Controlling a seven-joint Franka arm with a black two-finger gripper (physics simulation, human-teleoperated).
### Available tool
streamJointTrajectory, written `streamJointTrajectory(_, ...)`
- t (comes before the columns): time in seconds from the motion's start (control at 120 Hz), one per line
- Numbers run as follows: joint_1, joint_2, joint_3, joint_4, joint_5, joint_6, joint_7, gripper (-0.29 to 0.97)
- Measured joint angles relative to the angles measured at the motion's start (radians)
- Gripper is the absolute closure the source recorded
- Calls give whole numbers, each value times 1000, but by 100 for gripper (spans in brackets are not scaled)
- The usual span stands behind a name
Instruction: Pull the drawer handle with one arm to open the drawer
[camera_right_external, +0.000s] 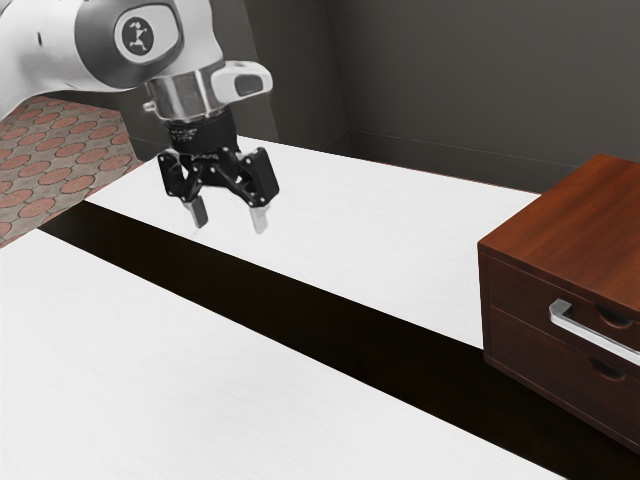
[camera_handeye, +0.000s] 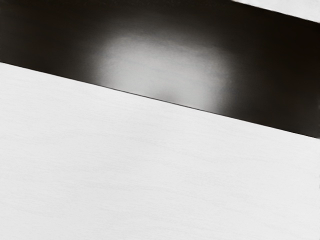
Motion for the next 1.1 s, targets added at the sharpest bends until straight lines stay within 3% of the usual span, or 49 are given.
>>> streamJointTrajectory(0.333,30,-3,-1,7,-39,102,-46,0)
streamJointTrajectory(0.45,38,-95,-8,55,-86,80,-98,0)
streamJointTrajectory(0.583,183,-90,-225,55,-111,117,-208,0)
streamJointTrajectory(0.783,-31,-72,-357,-23,-85,249,-372,0)
streamJointTrajectory(0.967,-62,-65,-469,-65,26,278,-476,0)
streamJointTrajectory(1.1,-100,-77,-559,-83,106,259,-354,0)
